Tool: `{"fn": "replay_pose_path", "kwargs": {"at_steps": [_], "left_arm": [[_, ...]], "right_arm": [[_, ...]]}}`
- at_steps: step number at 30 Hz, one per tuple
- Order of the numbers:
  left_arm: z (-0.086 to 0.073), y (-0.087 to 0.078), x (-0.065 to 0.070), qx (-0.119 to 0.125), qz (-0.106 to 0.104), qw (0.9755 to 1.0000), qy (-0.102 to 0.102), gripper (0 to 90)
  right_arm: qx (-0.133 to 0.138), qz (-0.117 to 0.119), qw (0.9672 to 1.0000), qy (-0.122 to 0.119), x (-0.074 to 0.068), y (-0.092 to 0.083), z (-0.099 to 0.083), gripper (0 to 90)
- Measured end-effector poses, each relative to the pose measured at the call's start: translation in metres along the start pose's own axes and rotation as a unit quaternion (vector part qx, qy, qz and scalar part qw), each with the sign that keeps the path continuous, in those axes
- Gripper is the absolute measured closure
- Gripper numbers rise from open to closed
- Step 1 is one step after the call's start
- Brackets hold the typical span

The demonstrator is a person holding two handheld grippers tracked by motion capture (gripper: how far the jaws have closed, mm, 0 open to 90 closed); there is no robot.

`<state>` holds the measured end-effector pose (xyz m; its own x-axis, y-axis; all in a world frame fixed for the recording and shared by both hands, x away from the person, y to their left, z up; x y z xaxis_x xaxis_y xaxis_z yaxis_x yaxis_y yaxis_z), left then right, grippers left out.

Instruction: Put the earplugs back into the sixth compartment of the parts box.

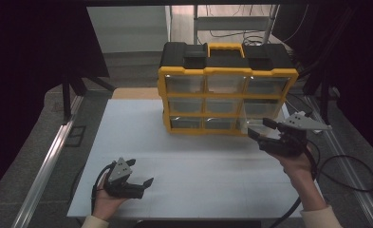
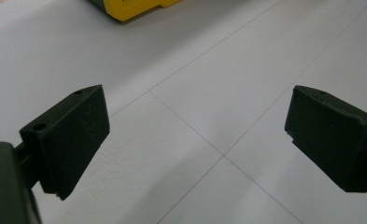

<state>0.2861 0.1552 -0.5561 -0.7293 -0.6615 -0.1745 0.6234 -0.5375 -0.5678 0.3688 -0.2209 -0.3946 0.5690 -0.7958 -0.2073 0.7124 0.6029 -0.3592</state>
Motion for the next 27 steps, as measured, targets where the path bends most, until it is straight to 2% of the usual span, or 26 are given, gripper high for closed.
{"fn": "replay_pose_path", "kwargs": {"at_steps": [2,3,5,7,10,20,24,27], "left_arm": [[0.000,0.000,0.000,0.000,0.000,1.0000,0.000,6.3],[0.000,0.000,0.000,0.000,0.000,1.0000,0.000,6.3],[0.000,0.000,0.000,0.001,0.000,1.0000,0.000,6.3],[0.000,0.000,0.000,-0.001,-0.001,1.0000,0.000,6.4],[0.000,0.001,0.001,-0.001,-0.002,1.0000,0.001,6.3],[-0.001,0.001,0.001,-0.004,-0.002,1.0000,0.002,6.3],[-0.001,0.001,0.001,-0.004,-0.001,1.0000,0.002,6.3],[-0.001,0.001,0.000,-0.003,0.000,1.0000,0.002,6.4]], "right_arm": [[0.002,0.001,1.0000,-0.001,-0.001,-0.002,-0.003,30.6],[0.007,0.010,0.9999,-0.006,-0.005,-0.008,-0.015,30.3],[0.006,0.014,0.9999,-0.007,-0.006,-0.009,-0.019,30.0],[-0.004,0.024,0.9995,-0.018,-0.010,-0.012,-0.041,29.3],[-0.016,0.027,0.9994,-0.016,-0.010,-0.011,-0.058,28.7],[-0.047,0.020,0.9986,0.014,0.011,-0.006,-0.118,27.8],[-0.058,0.014,0.9978,0.029,0.020,-0.004,-0.130,27.5],[-0.059,0.013,0.9977,0.031,0.022,-0.003,-0.132,27.3]]}}
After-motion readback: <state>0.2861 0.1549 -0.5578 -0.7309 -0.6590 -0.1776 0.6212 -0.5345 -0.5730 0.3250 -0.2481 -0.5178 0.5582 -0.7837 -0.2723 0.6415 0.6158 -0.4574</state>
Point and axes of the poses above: each handheld gripper's, and its own axes: y roughly forward along the jaws, z roughly out of its top, x roughly to its right, the point moved 8 cm from there along y, roughly forward along the jaws, and after that the axes turned 12 degrees about y, right-handed, at the moved point
